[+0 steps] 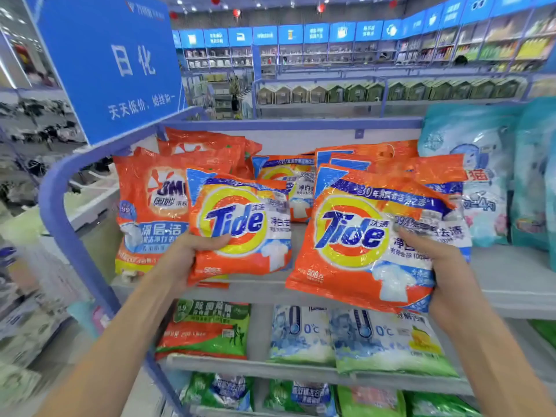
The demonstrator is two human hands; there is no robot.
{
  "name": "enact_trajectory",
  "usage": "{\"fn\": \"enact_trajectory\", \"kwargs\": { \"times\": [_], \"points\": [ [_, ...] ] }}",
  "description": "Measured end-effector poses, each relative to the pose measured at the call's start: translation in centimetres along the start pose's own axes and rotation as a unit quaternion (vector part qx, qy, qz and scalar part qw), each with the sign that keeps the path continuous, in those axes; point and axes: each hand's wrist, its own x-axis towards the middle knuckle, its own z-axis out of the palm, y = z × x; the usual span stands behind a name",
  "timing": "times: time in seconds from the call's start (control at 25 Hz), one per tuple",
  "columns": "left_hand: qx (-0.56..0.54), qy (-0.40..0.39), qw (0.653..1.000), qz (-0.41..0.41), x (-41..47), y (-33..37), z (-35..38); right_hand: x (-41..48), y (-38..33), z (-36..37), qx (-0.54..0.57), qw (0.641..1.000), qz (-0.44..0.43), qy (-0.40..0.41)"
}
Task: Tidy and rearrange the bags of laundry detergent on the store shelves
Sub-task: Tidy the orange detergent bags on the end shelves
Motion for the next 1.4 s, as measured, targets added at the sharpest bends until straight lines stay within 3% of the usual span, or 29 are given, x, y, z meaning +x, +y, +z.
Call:
{"fn": "enact_trajectory", "kwargs": {
  "times": [0.28,0.44,0.56,0.68,0.76,0.84,0.96,1.04,1.16,1.28,1.4],
  "points": [
    [-0.043,-0.005,0.998,-0.039,9.5,1.1,5.0,3.8,-1.1,1.3,-0.023,0.999,-0.012,0.045],
    [0.021,0.055,0.996,-0.069,15.2,0.3,5.3,5.1,-1.8,0.6,-0.050,0.998,-0.009,0.047],
    [0.182,0.199,0.961,0.051,17.9,-1.8,4.1,5.2,-2.0,0.0,-0.065,0.997,-0.014,0.037],
    [0.336,0.251,0.894,0.156,17.4,-4.0,4.2,5.7,-1.5,-0.6,-0.071,0.996,-0.012,0.045],
    [0.366,0.265,0.871,0.194,16.9,-4.3,4.8,5.8,-1.2,-0.7,-0.073,0.995,-0.004,0.064],
    [0.318,0.275,0.886,0.195,16.9,-3.0,6.0,5.9,-1.2,-0.7,-0.077,0.994,-0.005,0.074],
    [0.171,0.300,0.932,0.115,17.9,0.6,7.5,5.6,-1.5,-0.9,-0.077,0.996,-0.008,0.052],
    [0.093,0.266,0.954,0.099,19.3,2.2,7.6,5.3,-1.7,-1.2,-0.077,0.996,-0.013,0.054],
    [0.012,0.239,0.962,0.131,20.9,2.2,7.6,4.9,-1.9,-1.6,-0.077,0.995,-0.024,0.063],
    [-0.102,0.265,0.956,0.073,22.0,1.1,6.8,4.9,-2.0,-1.6,-0.077,0.994,-0.026,0.075],
    [-0.164,0.242,0.956,0.035,23.1,1.1,6.0,5.3,-1.6,-1.0,-0.079,0.994,-0.014,0.079]
  ]
}}
